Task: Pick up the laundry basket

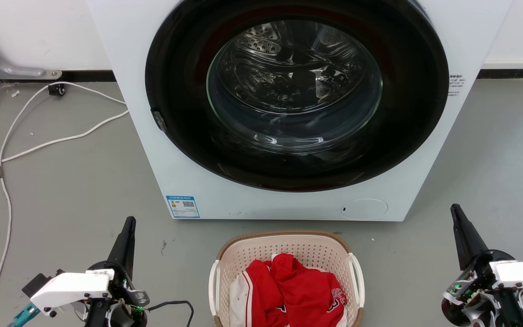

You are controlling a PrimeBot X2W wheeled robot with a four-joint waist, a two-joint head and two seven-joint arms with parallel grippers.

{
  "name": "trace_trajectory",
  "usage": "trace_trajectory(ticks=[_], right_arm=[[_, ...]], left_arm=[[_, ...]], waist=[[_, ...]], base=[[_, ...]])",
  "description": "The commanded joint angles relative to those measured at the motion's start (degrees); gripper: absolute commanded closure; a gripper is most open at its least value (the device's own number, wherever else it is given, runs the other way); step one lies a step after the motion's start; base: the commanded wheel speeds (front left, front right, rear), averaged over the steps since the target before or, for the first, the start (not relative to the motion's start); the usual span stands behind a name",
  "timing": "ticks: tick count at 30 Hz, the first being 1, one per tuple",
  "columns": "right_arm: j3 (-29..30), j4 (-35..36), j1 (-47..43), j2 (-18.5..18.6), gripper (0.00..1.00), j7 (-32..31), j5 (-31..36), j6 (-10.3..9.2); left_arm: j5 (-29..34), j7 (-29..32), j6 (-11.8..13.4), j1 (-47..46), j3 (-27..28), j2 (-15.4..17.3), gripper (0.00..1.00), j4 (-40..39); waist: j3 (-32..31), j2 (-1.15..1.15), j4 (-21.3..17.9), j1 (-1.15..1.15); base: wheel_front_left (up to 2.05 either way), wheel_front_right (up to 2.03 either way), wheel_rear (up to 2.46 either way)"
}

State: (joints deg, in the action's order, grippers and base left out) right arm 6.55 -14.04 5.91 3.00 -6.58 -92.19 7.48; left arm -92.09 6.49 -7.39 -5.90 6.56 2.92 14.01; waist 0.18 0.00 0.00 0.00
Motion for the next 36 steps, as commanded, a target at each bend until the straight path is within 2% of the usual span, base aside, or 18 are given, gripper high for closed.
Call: trace_trajectory(ticks=[1,4,5,13,19,27,36], right_arm=[[-0.01,-0.02,0.61,-0.17,1.00,-0.05,0.10,0.02],[-0.01,-0.02,0.61,-0.17,1.00,-0.05,0.10,0.02],[0.00,0.02,0.00,0.00,0.00,0.02,-0.01,0.00],[-1.00,0.69,-0.78,-0.04,0.00,1.60,0.14,0.01],[-1.47,1.87,-1.03,0.06,0.00,3.38,4.02,0.01],[-1.47,4.22,-1.33,-0.02,0.00,5.47,17.41,0.01],[-2.48,6.21,-1.92,-0.05,0.00,7.59,32.93,0.01]], left_arm=[[-0.10,0.14,-0.20,-0.59,0.09,-0.04,1.00,0.02],[-0.10,0.14,-0.20,-0.59,0.08,-0.04,1.00,0.01],[-0.01,-0.01,0.00,-0.01,-0.02,0.00,0.00,-0.01],[-0.69,-1.63,0.05,0.10,-1.45,-0.09,0.00,-0.32],[1.59,-3.38,0.03,-0.35,-2.27,-0.07,0.00,-1.68],[11.14,-5.46,0.01,-1.06,-2.37,-0.06,0.00,-3.32],[25.91,-7.57,0.05,-1.53,-3.72,-0.04,0.00,-4.84]], waist=[[0.00,0.00,0.00,0.00],[0.00,0.00,0.00,0.00],[0.00,0.00,0.00,0.00],[0.04,0.00,-0.03,0.00],[0.08,0.00,-0.05,0.00],[0.13,0.00,-0.06,0.00],[0.15,0.00,-0.10,0.00]], base=[[0.00,0.00,0.00],[0.00,0.00,0.00],[0.00,0.00,0.00],[0.00,0.00,0.00],[0.00,0.00,0.00],[0.00,0.00,0.00],[0.00,0.00,0.00]])
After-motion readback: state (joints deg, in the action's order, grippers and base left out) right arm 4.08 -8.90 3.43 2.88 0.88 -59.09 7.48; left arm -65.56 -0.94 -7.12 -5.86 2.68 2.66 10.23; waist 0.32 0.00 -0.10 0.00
